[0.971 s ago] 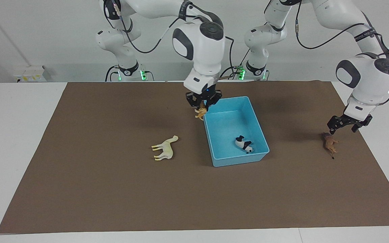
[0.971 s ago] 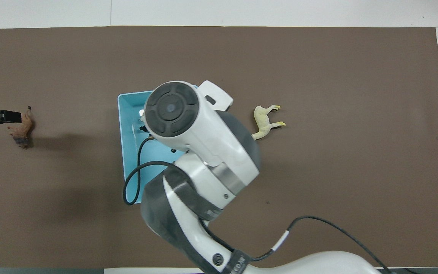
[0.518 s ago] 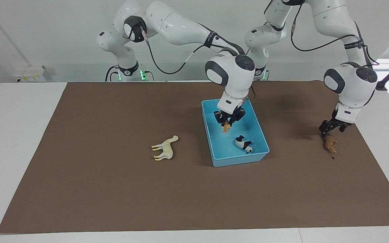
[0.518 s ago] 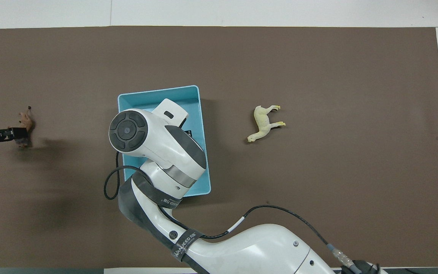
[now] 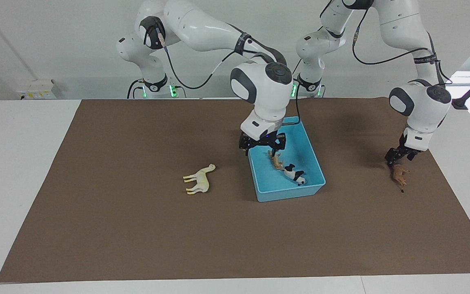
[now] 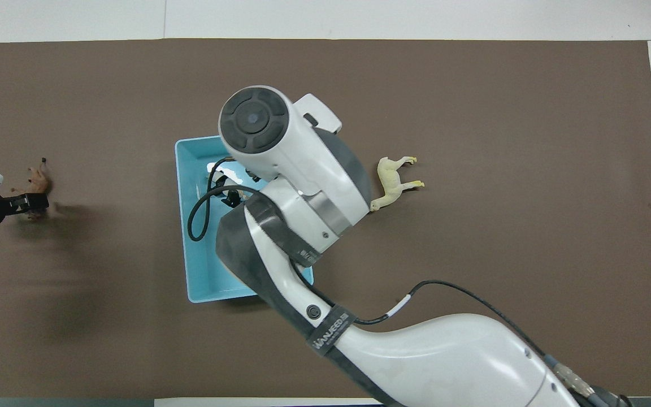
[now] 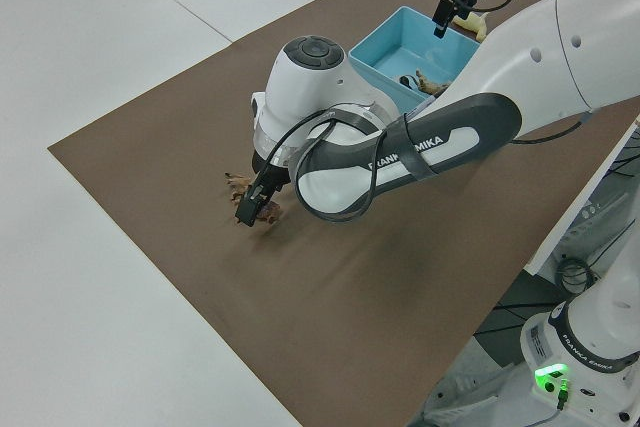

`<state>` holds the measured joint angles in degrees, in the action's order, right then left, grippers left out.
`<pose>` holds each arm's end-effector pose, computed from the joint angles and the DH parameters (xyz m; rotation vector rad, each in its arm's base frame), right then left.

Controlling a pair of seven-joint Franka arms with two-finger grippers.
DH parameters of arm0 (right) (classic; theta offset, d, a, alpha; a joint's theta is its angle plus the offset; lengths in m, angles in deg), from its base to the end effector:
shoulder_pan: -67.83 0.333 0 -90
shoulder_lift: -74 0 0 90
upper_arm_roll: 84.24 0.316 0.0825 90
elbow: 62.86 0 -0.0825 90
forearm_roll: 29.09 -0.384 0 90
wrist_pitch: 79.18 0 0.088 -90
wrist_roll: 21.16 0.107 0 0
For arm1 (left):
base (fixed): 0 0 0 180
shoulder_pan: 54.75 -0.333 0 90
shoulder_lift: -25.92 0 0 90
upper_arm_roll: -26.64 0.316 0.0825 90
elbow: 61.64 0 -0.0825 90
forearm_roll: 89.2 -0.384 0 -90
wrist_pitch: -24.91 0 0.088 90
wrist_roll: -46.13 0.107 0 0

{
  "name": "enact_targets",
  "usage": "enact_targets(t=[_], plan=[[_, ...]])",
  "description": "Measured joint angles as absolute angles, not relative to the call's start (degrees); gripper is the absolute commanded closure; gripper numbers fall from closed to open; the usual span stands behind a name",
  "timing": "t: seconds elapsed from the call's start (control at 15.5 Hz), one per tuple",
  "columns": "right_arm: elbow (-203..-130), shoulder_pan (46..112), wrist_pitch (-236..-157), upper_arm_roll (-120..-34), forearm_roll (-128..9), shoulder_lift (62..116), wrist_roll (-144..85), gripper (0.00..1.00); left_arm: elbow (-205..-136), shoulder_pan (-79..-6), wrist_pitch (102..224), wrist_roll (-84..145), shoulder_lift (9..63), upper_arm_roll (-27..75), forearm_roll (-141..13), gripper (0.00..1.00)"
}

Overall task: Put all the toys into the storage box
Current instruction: 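Drop the lion with the right gripper while the left gripper grasps the bear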

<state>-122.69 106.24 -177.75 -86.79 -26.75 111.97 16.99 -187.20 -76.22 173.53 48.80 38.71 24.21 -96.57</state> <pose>0.5963 0.4391 0.4557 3.0947 -0.0380 0.0806 0.5422 0.1848 0.3012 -3.0187 -0.2782 -0.2488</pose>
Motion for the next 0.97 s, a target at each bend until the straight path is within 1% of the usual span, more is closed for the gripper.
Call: enact_targets(t=[0.13, 0.19, 0.26, 0.32, 0.45, 0.58, 0.65, 0.71, 0.84, 0.97], plan=[[-124.2, 102.2, -176.0, -86.8, -26.9, 109.8, 8.3, 0.0, -187.2, -76.2, 174.1, 48.5, 39.5, 24.1, -96.6, 0.54], [-125.9, 100.5, -175.8, -86.8, -27.0, 108.9, 4.1, 0.0, -187.2, -76.2, 174.1, 48.4, 39.5, 24.1, -96.6, 0.76], [-128.4, 99.0, -176.1, -86.8, -27.0, 108.1, 0.6, 0.0, -187.1, -76.2, 174.1, 48.4, 39.5, 24.1, -96.6, 0.9], [-131.5, 97.7, -177.7, -86.9, -27.0, 107.1, -2.4, 0.0, -187.0, -76.2, 174.1, 48.4, 39.5, 24.1, -96.6, 1.0], [-140.0, 95.8, -185.5, -86.9, -27.0, 105.0, -7.2, 0.0, -186.8, -76.2, 174.0, 48.4, 39.5, 24.1, -96.6, 1.0], [-151.7, 94.6, -199.3, -86.9, -27.0, 102.3, -10.9, 0.0, -185.8, -76.1, 173.0, 48.3, 39.5, 23.8, -96.6, 1.0], [-157.3, 94.4, -205.8, -86.9, -27.0, 101.2, -12.2, 0.0, -184.4, -75.9, 170.6, 48.1, 39.4, 23.6, -96.6, 1.0], [-162.4, 94.3, -210.7, -86.9, -27.0, 100.2, -13.2, 0.0, -181.9, -75.3, 166.6, 47.6, 39.2, 23.2, -96.6, 1.0], [-168.6, 94.3, -215.3, -86.9, -27.0, 98.7, -14.0, 0.0, -175.0, -71.5, 155.2, 43.9, 37.8, 22.8, -96.5, 1.0], [-171.2, 94.4, -217.1, -86.9, -27.0, 97.7, -14.1, 0.0, -169.4, -64.7, 145.3, 36.3, 35.1, 22.5, -96.5, 1.0]])
